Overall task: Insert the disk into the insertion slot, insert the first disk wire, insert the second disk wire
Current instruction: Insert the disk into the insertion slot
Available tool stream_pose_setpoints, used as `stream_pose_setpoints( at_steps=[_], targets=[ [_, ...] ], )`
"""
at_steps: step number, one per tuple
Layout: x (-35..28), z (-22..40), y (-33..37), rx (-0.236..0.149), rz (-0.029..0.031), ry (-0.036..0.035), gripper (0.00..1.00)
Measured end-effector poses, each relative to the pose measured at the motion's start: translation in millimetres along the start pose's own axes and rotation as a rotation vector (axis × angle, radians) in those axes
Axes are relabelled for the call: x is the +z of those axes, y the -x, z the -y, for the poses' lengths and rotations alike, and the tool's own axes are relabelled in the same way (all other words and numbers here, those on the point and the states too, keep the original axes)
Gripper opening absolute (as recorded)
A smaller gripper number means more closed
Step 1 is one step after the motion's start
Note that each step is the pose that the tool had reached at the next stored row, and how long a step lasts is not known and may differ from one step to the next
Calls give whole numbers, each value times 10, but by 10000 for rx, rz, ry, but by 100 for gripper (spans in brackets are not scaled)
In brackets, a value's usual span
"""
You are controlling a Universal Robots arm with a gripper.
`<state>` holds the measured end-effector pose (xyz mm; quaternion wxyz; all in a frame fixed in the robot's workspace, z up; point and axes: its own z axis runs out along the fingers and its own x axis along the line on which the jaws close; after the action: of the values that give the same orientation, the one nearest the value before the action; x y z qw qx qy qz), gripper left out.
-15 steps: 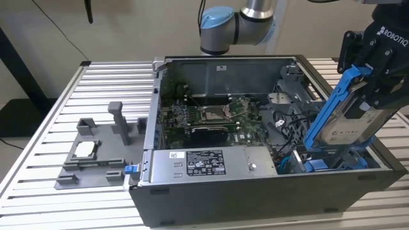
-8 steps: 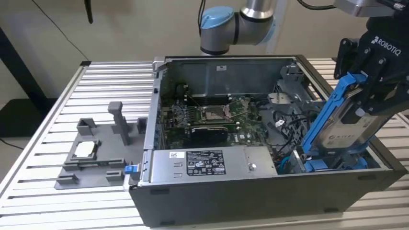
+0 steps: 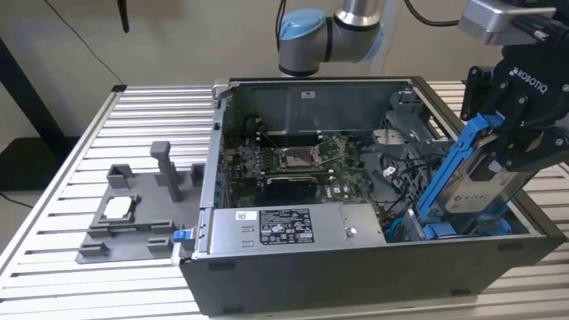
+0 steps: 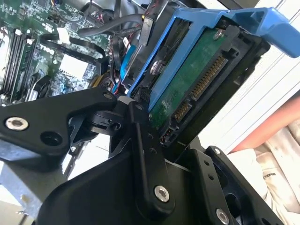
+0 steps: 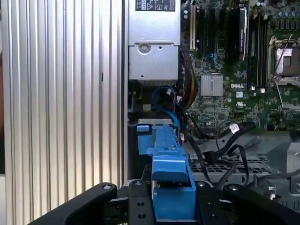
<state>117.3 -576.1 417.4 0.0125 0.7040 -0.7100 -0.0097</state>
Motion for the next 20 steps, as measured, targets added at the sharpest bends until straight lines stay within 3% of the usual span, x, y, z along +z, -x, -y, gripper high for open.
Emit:
stream_pose_setpoints(
  at_steps=[4,10,13,20],
  targets=[
    [47,3,9,-3,51,0,33],
    [122,13,14,-4,65,-2,33],
    [177,15,16,-3,91,-3,33],
    [304,20,20,-4,92,-3,33]
  ],
)
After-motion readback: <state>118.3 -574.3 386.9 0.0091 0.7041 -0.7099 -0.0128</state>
